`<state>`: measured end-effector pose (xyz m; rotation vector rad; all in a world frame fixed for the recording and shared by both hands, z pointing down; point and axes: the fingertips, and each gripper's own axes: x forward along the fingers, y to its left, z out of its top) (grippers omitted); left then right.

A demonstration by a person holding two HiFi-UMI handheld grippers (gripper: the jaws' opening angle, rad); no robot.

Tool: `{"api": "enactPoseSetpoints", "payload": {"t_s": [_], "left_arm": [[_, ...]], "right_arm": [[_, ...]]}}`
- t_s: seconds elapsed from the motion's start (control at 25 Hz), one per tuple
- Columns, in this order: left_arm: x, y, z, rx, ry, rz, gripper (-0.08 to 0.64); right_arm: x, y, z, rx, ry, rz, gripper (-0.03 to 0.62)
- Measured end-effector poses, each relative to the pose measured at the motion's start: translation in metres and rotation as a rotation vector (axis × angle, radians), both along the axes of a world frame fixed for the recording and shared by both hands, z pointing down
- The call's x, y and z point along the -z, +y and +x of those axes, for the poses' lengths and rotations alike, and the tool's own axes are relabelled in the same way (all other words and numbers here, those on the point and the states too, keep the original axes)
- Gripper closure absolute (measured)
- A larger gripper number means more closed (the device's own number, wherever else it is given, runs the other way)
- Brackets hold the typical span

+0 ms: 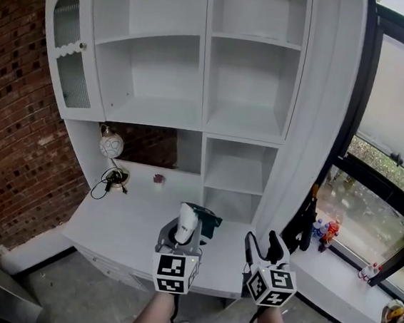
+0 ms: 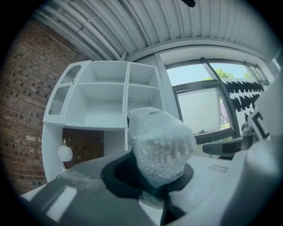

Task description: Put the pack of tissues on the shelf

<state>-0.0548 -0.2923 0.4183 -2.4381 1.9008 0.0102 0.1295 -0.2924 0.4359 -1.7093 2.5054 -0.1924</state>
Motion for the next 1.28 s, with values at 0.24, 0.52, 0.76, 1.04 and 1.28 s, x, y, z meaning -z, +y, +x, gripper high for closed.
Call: {"api": "enactPoseSetpoints", "payload": {"t_s": [0.24, 0.52, 0.76, 1.04, 1.28], "left_arm": [[0.018, -0.046, -0.011, -0.073, -0.015, 0.035, 0.457], [0.025, -0.083, -0.021, -0.179, 0.062, 0.041, 0.457], [0.018, -0.098, -0.016, -0.243, 0.206, 0.0, 0.457], [0.019, -0.109, -0.003, -0.286, 0.343, -0.026, 0.457], [0.028, -0.106, 0.016, -0.349, 0.49, -0.042, 0.457]], "right_arm": [[0.015, -0.038, -0.015, -0.063, -0.045, 0.022, 0.328], [0.033, -0.06, -0.038, -0.105, -0.161, 0.062, 0.328], [0.031, -0.068, -0.041, -0.099, -0.191, 0.035, 0.316], [0.027, -0.084, -0.051, 0.024, -0.293, -0.029, 0.219], [0.026, -0.09, -0.06, 0.121, -0.347, -0.073, 0.21]]}}
